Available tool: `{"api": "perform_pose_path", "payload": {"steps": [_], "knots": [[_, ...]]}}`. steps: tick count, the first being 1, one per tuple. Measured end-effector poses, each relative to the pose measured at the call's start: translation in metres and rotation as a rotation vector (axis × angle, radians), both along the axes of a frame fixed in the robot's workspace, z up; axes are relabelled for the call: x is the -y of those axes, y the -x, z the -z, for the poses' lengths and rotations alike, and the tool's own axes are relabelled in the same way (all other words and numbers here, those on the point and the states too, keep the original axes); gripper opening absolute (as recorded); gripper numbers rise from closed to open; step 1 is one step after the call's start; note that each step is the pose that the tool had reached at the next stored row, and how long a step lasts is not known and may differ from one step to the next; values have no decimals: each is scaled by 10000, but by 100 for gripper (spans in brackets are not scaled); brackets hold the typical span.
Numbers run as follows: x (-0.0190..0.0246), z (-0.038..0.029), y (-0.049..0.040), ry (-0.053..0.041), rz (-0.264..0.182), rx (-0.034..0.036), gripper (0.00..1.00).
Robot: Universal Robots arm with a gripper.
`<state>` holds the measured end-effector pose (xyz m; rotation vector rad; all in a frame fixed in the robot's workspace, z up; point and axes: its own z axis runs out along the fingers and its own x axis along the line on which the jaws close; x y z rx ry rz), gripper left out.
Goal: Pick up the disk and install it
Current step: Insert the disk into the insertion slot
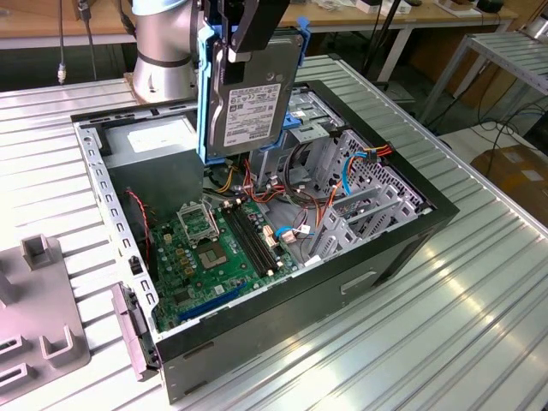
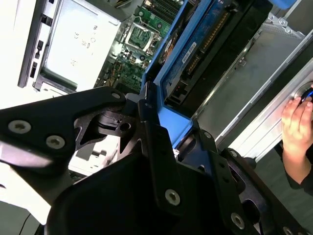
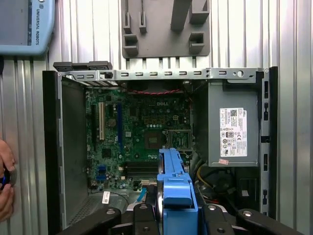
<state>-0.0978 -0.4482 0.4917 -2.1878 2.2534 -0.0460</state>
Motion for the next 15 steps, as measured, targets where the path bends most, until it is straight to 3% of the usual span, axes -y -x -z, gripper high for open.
{"api": "perform_pose_path", "payload": {"steps": [2,5,6,10,12,15], "knots": [[94,2,1,4,1,0,37],[202,9,1,18,1,1,37],[267,16,1,28,1,1,37],[385,36,-12,103,1,1,37],[389,59,-234,138,1,1,37],[435,77,-315,168,21,0,37]]}}
